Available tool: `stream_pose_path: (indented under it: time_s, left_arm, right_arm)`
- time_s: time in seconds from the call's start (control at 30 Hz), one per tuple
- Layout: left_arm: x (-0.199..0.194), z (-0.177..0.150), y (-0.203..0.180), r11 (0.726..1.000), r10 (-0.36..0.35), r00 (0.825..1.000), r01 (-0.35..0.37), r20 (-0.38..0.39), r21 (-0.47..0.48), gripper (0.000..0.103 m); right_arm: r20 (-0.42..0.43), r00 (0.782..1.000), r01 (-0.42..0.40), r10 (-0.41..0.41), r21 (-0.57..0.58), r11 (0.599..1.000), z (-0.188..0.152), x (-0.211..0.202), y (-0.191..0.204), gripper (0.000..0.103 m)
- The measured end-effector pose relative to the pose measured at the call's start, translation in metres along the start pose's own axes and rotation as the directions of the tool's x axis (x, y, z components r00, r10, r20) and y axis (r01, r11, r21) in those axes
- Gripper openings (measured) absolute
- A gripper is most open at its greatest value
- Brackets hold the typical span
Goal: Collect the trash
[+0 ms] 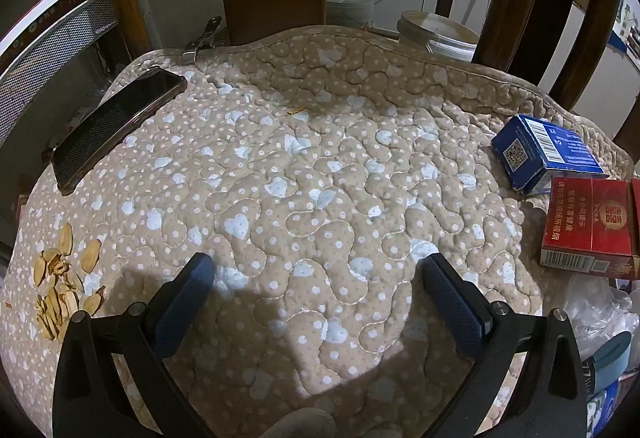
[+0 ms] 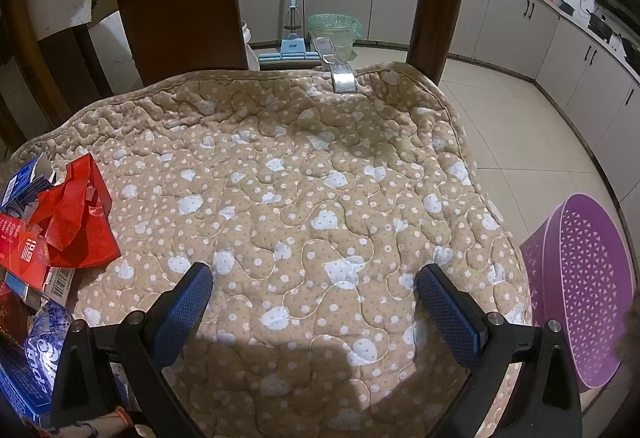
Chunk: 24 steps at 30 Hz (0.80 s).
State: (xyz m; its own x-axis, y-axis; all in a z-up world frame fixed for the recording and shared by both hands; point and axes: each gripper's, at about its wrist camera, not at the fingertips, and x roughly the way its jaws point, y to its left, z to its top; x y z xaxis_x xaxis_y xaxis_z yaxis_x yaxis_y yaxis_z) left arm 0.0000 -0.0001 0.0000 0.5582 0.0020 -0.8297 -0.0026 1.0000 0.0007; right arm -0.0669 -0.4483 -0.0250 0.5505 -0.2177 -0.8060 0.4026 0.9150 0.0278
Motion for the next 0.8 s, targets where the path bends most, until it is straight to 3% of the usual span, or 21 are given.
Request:
stream_pose_path:
  time_s: [0.8]
  left_arm:
    - [0.0003,0.0004,-0.0001,1.000,0.007,1.000,-0.007,-0.002,-0.013,0.103]
  right_arm:
    - [0.001,1.000,0.001,-0.001,-0.001,1.000,-0.0017,-0.0016,0.0003,0.103]
